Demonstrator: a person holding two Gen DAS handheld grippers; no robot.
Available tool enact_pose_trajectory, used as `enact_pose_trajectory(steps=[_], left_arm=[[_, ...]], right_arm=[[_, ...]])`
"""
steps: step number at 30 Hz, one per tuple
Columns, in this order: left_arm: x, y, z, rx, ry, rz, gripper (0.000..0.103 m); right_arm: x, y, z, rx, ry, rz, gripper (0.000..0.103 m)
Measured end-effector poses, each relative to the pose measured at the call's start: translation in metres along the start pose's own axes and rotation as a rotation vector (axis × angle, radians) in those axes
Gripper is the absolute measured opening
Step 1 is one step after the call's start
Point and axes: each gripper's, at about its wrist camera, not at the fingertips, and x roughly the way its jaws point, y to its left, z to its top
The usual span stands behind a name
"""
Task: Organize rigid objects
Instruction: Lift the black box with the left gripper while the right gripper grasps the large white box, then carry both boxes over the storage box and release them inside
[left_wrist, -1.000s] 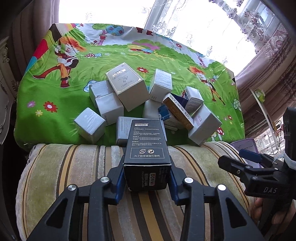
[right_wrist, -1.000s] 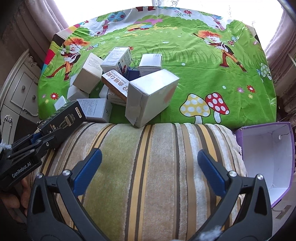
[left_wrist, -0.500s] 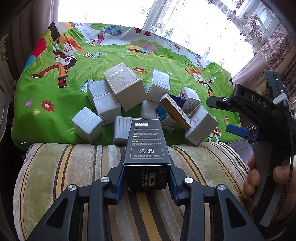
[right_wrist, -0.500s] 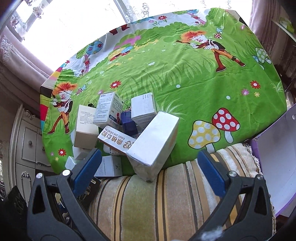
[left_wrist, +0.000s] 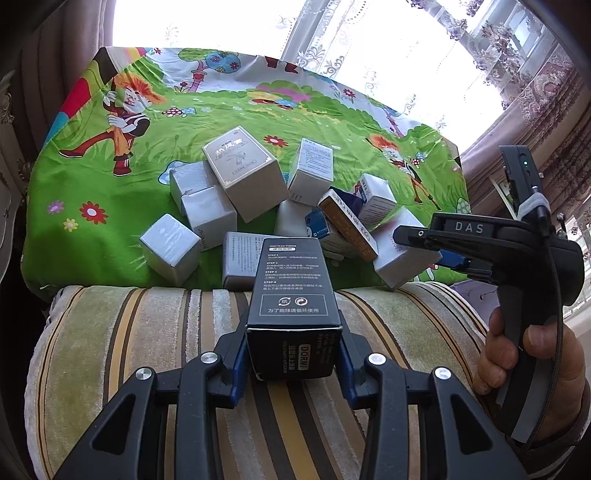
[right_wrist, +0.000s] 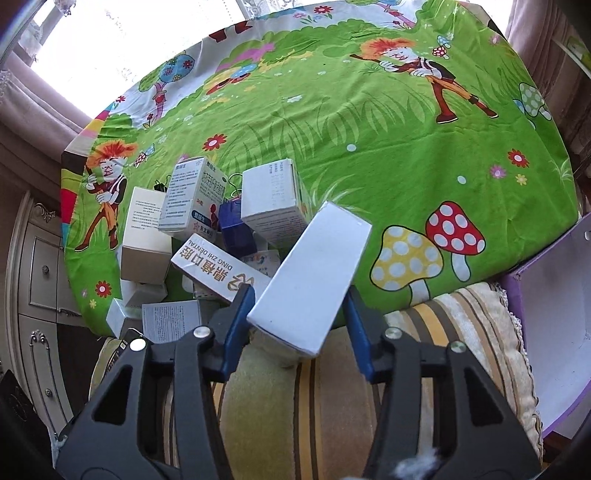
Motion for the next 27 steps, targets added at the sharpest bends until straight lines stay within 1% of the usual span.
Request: enact_pose_trajectory(steps=[3,6,12,17,21,24,27], left_arm=[[-0.001,-0.002,0.0,0.007,-0.006,-0.008,0.04],[-0.003,-0.007,0.0,0.02,-0.01,-0.026,0.04],[-0.006,-0.026,-0.001,0.062,-0.016,-0.083,0.04],[-0.003,-0.053,-0.005,0.117,-0.001,-0.133,0.04],[-0.002,-0.08,-0.007,0.17,0.004,-0.171,0.04],[0.001,-0.101,-0.009,0.214,0.011,-0.198,0.04],[0.006,-0.12,-0.012,0.242,0.037,-0.236,0.04]], right_arm=[[-0.008,-0.005,-0.004,0.004,-0.013,0.012,0.045],[-0.02,-0.011,-0.009,-0.001,-0.048,0.012,0.045],[-0.051,-0.028,-0.023,-0.006,-0.121,0.021,0.043],[-0.076,-0.052,-0.037,0.006,-0.192,-0.019,0.043],[-0.091,-0.075,-0.049,0.028,-0.219,-0.031,0.043],[-0.105,-0.096,-0.058,0.053,-0.254,-0.062,0.043],[-0.114,-0.12,-0.065,0.092,-0.267,-0.082,0.043]])
